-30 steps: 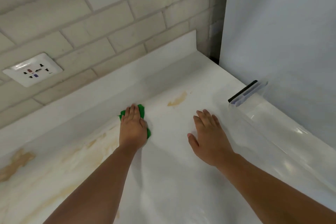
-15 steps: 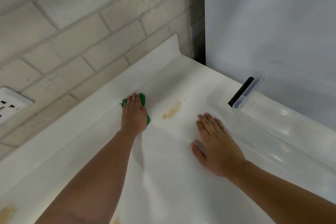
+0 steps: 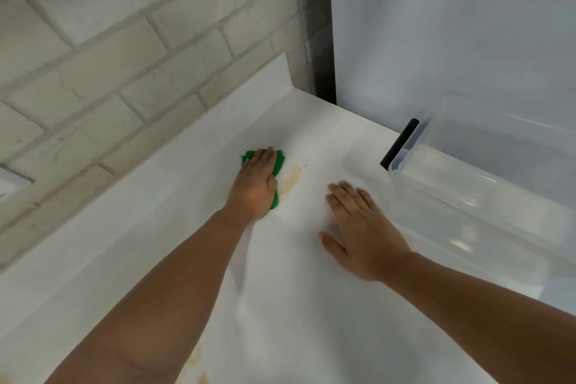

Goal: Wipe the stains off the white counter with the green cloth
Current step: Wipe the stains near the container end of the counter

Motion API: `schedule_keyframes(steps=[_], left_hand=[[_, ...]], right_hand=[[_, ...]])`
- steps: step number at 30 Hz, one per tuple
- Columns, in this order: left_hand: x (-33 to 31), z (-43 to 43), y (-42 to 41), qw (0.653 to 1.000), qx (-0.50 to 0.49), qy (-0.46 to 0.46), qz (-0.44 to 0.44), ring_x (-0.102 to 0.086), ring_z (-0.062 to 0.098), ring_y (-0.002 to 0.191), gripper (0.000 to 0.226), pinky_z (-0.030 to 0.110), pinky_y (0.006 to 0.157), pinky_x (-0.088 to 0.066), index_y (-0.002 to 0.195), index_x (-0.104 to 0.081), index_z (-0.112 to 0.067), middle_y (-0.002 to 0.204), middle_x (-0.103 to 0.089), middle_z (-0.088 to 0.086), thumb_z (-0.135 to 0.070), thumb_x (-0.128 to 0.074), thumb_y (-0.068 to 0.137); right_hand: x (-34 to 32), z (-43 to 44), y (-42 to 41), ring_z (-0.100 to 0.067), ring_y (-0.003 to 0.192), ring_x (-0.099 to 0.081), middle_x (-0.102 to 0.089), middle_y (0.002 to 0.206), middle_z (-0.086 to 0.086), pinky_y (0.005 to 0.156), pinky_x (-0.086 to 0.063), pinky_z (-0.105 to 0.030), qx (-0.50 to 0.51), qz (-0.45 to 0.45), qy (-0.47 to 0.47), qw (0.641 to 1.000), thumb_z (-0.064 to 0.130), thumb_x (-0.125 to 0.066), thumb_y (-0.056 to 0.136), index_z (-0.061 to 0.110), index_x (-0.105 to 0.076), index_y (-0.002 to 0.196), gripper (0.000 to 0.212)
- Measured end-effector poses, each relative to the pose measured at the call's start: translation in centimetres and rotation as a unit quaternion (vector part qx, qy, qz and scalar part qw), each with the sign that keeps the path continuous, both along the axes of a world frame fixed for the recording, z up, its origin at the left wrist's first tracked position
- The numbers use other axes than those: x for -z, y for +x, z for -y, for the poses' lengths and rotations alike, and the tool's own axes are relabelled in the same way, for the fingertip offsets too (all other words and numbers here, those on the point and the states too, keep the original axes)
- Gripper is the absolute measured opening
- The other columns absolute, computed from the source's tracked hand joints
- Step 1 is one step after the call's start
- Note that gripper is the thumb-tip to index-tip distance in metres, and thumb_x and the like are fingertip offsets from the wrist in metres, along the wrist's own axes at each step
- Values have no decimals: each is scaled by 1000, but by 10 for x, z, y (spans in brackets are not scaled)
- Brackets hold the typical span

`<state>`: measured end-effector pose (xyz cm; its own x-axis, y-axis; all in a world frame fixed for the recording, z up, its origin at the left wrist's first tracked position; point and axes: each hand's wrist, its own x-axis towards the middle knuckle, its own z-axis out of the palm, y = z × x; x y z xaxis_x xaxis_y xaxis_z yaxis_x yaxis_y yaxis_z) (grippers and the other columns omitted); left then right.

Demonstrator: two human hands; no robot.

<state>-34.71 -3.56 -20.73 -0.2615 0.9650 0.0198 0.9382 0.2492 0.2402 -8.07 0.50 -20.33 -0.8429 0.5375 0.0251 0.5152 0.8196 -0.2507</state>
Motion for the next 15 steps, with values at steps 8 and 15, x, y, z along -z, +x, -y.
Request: schedule_keyframes(steps=[8,15], left_hand=[[-1,79,15,996,80,15,21,-16,19,149,58,35,123,-8,151,-31,-6,159,-24,4,-26,-27,96],[-1,84,-34,991,-130,-11,-1,-18,29,148,67,35,122,-5,150,-26,0,159,-21,14,-34,-16,94]], right_hand=[[-4,-1,3,-27,150,-12,-23,160,-12,122,-14,-43,-2,-1,-5,1000,56,-25,96,4,-31,149,75],[-5,2,3,-27,151,-9,-19,162,-13,122,-14,-44,-8,14,-4,1000,60,-19,95,3,-25,152,80]])
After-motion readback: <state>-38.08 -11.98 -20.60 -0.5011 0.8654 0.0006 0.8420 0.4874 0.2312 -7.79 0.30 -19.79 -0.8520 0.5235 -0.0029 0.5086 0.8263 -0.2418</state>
